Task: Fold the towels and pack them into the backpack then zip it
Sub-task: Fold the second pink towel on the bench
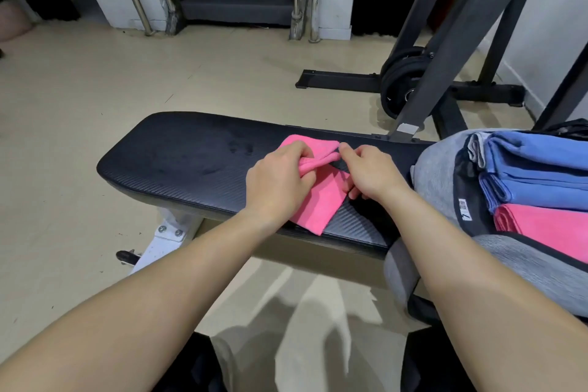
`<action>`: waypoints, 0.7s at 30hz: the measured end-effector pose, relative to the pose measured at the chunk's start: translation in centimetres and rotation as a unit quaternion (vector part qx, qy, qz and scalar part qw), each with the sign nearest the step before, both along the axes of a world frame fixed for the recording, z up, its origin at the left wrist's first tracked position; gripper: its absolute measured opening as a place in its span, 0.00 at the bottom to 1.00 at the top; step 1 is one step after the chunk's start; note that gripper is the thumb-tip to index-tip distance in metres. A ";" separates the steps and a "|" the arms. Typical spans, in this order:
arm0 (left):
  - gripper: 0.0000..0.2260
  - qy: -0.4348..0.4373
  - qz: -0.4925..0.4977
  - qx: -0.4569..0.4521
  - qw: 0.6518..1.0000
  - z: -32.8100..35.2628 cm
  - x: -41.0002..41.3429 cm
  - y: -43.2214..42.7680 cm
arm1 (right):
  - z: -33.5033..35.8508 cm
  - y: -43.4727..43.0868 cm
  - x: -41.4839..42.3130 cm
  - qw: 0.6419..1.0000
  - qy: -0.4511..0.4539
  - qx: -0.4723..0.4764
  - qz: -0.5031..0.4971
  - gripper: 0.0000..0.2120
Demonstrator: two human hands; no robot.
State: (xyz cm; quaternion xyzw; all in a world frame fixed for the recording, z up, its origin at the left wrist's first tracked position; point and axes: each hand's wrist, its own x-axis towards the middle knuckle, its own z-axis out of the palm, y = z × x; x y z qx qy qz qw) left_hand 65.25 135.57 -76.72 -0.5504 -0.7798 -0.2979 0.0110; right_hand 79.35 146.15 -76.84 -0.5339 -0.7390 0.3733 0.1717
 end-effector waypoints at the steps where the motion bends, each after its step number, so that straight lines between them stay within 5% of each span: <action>1: 0.04 -0.001 0.002 0.008 1.000 0.0 0.1 0.0 | 0.2 -0.2 -0.2 0.999 0.018 -0.032 0.007 0.25; 8: 0.05 0.018 -0.054 0.021 0.998 -0.9 1.1 -0.5 | -0.1 0.5 -1.0 0.975 0.167 -0.140 -0.035 0.17; 12: 0.06 0.008 -0.114 0.015 0.993 -1.2 1.0 -0.7 | -0.6 1.2 -0.8 0.988 0.131 -0.059 -0.058 0.29; 21: 0.24 0.072 -0.202 -0.081 0.973 -3.4 -1.8 -2.2 | -1.1 2.1 0.6 0.993 0.104 -0.052 -0.026 0.23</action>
